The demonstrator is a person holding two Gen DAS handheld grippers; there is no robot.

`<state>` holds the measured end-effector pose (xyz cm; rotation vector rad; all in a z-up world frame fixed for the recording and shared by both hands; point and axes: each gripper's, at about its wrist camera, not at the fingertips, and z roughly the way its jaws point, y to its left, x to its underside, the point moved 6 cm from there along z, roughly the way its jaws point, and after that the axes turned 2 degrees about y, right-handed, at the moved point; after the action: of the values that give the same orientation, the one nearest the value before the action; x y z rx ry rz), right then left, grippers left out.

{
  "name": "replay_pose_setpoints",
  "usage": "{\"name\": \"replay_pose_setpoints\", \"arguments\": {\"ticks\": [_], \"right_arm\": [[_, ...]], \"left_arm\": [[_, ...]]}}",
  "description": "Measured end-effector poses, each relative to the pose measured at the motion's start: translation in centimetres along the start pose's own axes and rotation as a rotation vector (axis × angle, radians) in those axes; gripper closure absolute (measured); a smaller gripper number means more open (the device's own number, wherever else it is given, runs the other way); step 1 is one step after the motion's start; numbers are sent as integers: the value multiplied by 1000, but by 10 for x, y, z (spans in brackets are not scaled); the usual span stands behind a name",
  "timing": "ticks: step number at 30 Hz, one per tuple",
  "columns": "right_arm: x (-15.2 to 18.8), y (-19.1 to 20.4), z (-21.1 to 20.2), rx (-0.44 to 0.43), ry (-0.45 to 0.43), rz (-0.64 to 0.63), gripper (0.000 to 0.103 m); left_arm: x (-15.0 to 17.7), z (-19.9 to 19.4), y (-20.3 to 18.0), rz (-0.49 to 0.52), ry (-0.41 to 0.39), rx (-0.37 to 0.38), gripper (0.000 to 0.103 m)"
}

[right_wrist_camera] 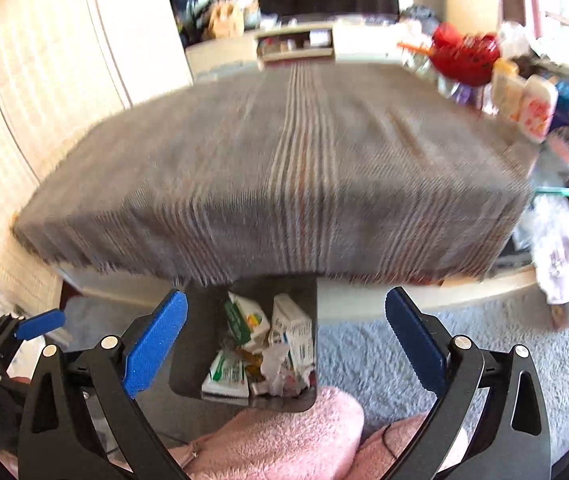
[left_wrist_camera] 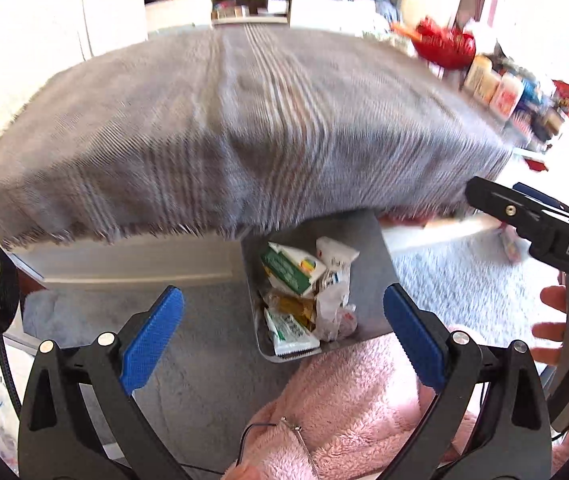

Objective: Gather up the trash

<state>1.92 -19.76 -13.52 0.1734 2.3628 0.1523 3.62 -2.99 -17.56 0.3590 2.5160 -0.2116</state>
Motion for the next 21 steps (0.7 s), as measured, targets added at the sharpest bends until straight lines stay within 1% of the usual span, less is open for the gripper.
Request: {"name": "replay_pose_setpoints", "arguments": {"ticks": [3, 5, 9, 14, 17, 21], "right_arm": [[-7, -3, -25, 32, -85, -1, 3], [-10, -5, -40, 57, -136, -6, 3], [-11, -6, -62, 96, -198, -24, 3], [-14, -7, -84, 124, -246, -22, 3], [-13, -5, -95, 131, -270, -26, 3], [-9, -1, -98, 148, -274, -52, 3]], "left_arm": [[-9, -26, 3, -5, -82, -12, 8], [-13, -40, 3, 2, -123, -16, 8], [-19, -64, 3, -3, -189, -26, 8], [-25, -91, 6, -22, -260, -19, 8], [-28, -105, 5, -10, -303, -49, 8], [-30, -115, 6, -14, -327, -59, 8]]}}
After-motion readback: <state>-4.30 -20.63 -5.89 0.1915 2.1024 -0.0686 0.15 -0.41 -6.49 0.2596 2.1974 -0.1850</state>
